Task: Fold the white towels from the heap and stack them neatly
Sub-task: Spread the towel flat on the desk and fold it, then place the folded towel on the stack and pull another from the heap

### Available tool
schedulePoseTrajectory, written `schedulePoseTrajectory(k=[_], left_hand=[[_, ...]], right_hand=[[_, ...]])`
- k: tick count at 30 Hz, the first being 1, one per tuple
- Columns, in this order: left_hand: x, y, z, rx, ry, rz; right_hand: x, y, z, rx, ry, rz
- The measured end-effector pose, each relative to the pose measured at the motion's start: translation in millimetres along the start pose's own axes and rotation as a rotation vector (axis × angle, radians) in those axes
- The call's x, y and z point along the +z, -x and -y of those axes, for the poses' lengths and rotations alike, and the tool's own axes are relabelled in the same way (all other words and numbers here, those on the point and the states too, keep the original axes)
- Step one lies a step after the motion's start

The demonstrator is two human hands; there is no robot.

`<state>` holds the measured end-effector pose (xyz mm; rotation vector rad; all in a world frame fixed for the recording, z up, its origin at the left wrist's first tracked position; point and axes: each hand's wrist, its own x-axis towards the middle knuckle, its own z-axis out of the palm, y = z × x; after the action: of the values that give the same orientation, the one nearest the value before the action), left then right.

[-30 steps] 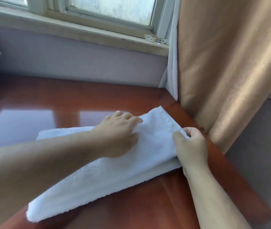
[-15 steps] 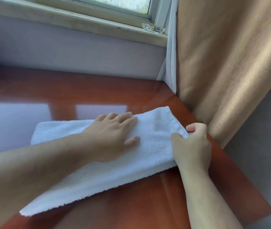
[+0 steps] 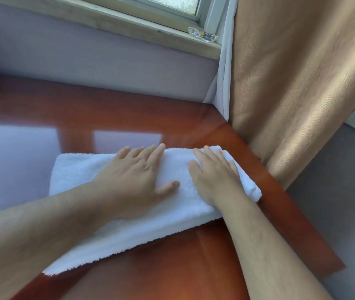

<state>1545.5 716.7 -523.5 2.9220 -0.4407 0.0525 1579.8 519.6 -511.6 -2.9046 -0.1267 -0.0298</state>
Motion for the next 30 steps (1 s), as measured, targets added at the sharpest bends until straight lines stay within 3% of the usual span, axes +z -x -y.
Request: schedulePoseTrajectory(k=[4, 13, 16, 18, 20, 26, 30], left_hand=[[-1.8, 7.1, 15.6, 0.013, -0.029, 0.037], [-9.2, 28.3, 36.0, 0.002, -0.049, 0.096], [-11.6, 40.5, 47.9, -0.016, -0.038, 0.116], [-14.6, 49.6, 56.8, -0.035, -0.046, 0.118], [-17.7, 58.0, 66.2, -0.061, -0.053, 0.124], [-23.6, 89.3, 103.7, -0.144, -0.067, 0.144], [-31.0, 122.8, 138.1, -0.259, -0.040, 0.123]], right_hand=[[5.5, -4.0, -15.6, 0.193, 0.008, 0.053], [5.5, -1.4, -14.0, 0.219, 0.027, 0.053], [6.9, 7.5, -3.0, 0.227, 0.130, -0.137], [9.1, 16.6, 14.6, 0.124, 0.251, -0.337], [14.6, 28.8, 40.8, -0.032, 0.217, -0.422], [31.4, 72.1, 116.5, -0.155, 0.125, -0.407], [35.3, 98.3, 158.5, -0.369, 0.026, -0.333]])
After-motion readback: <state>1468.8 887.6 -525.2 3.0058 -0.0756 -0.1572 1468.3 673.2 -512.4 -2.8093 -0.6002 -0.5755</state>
